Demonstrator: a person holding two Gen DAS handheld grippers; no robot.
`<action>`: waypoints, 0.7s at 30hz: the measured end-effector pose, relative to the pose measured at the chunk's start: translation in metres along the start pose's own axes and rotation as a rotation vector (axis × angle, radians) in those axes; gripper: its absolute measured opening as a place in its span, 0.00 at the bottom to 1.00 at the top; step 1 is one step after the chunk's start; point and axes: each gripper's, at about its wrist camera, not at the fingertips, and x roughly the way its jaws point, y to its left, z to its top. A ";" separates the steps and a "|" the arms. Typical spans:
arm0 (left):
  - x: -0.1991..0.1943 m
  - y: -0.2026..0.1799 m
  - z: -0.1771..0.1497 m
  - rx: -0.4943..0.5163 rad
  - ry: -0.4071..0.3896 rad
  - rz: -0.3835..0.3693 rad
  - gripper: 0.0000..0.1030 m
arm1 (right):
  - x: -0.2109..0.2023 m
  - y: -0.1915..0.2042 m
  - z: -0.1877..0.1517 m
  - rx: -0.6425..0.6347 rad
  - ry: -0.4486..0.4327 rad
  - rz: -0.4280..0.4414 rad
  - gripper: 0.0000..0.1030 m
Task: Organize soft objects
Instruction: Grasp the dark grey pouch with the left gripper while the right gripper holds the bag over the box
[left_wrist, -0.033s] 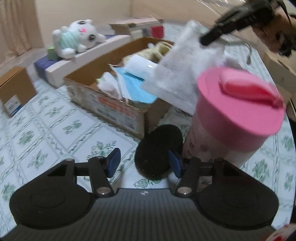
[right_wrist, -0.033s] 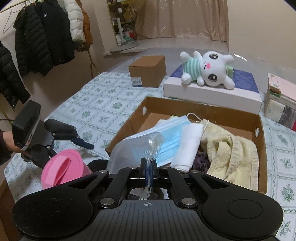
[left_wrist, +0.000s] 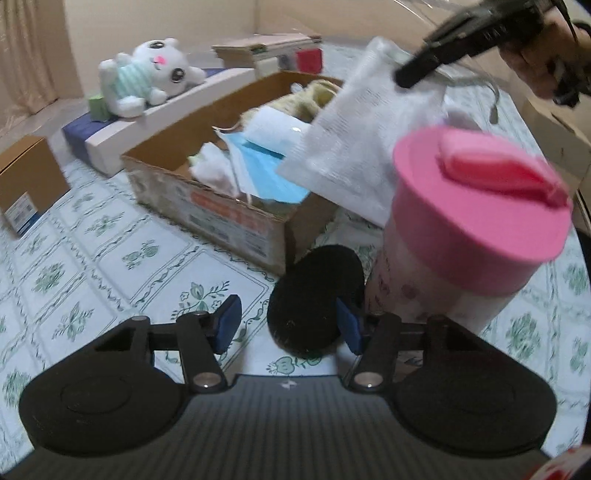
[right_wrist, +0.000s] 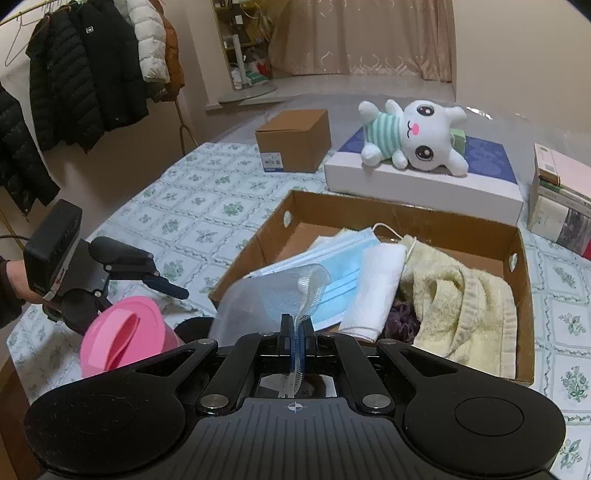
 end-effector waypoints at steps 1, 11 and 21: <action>0.002 0.000 -0.002 0.003 0.000 -0.003 0.52 | 0.002 -0.001 -0.001 0.003 0.003 0.000 0.02; 0.017 0.018 -0.003 -0.004 0.007 -0.015 0.53 | 0.014 -0.004 -0.009 0.010 0.016 -0.006 0.02; 0.035 0.027 0.005 -0.066 0.062 -0.119 0.29 | 0.015 -0.005 -0.010 0.009 0.014 -0.021 0.02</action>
